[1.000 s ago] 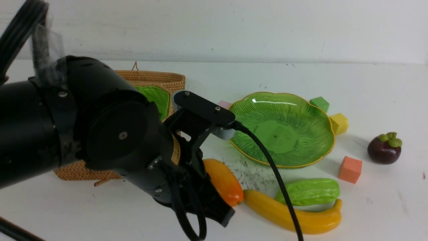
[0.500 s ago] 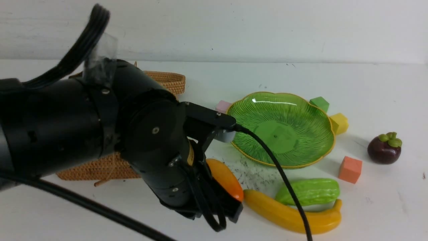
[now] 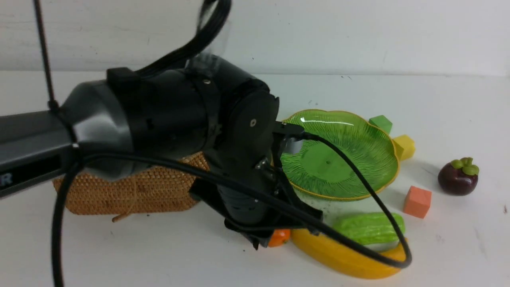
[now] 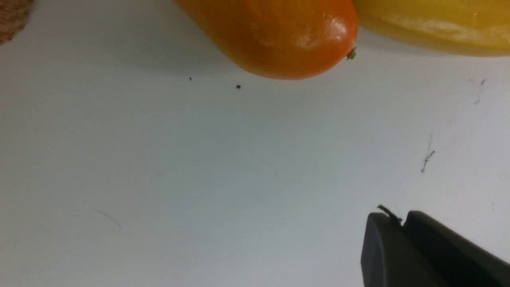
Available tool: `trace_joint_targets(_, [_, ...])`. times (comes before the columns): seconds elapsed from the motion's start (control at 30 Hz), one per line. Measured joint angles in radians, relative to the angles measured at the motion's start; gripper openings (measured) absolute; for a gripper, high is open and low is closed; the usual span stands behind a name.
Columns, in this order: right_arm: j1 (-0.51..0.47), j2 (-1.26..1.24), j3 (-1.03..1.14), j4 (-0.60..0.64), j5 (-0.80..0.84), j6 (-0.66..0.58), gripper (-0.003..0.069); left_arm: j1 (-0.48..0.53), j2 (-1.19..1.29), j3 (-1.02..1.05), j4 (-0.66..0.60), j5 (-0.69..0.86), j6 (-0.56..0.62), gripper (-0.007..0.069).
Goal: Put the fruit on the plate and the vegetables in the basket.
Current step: Grab the mango with your left arm and place it on the right plate
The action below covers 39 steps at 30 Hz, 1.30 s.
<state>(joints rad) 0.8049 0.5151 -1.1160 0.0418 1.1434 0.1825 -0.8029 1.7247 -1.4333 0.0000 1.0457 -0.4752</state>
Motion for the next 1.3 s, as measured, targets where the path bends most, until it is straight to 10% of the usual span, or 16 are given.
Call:
trace_joint_targets(0.5, [0.0,0.0,0.0,-0.003,0.04,-0.04,0.0236,0.103,0.162,-0.037,0.0,-0.161,-0.218,0.0642])
trace_joint_targets(1.3, [0.0,0.0,0.0,-0.003,0.077,-0.078,0.0235,0.109,0.304,-0.045,0.124,-0.176,-0.347,0.0587])
